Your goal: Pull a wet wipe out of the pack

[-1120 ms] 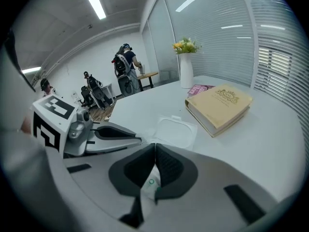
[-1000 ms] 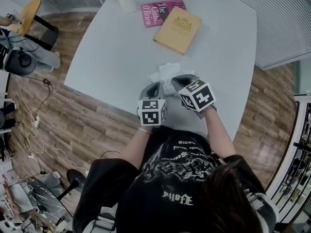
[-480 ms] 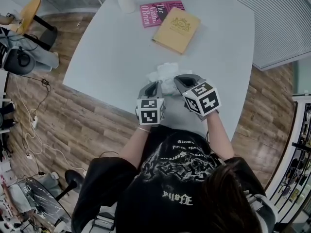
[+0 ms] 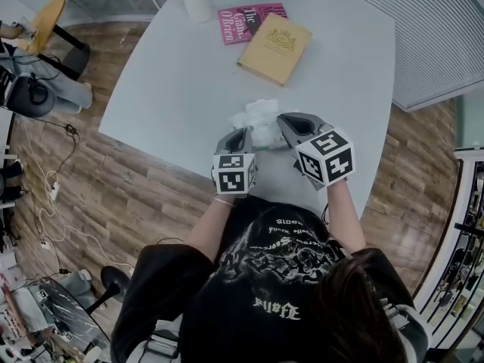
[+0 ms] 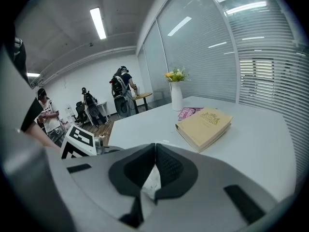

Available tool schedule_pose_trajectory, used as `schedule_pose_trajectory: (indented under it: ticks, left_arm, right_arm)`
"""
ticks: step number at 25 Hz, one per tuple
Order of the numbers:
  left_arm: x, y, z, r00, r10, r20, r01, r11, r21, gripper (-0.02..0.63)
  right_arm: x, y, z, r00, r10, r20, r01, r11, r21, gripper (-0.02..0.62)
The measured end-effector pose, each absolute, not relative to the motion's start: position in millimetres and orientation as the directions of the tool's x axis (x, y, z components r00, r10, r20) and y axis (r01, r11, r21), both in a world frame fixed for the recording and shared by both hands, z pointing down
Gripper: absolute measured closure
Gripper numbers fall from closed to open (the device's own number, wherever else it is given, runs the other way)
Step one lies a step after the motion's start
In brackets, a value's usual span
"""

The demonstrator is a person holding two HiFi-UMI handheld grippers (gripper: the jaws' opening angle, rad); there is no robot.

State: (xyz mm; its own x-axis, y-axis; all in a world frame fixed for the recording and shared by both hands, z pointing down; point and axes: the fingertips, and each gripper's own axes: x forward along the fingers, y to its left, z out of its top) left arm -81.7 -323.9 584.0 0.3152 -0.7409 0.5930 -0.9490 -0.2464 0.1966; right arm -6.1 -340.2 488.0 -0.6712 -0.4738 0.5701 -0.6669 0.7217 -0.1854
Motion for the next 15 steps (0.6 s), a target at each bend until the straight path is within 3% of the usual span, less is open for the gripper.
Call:
schedule_pose_trajectory:
  ticks: [15]
  left_arm:
    - [-83,-324,585,0.334,-0.746,0.576,-0.942,-0.244,0.229,0.598]
  right_arm:
    - [41,-345,445,-0.592,-0.672,0.445,-0.786,0.605,-0.131,0.591]
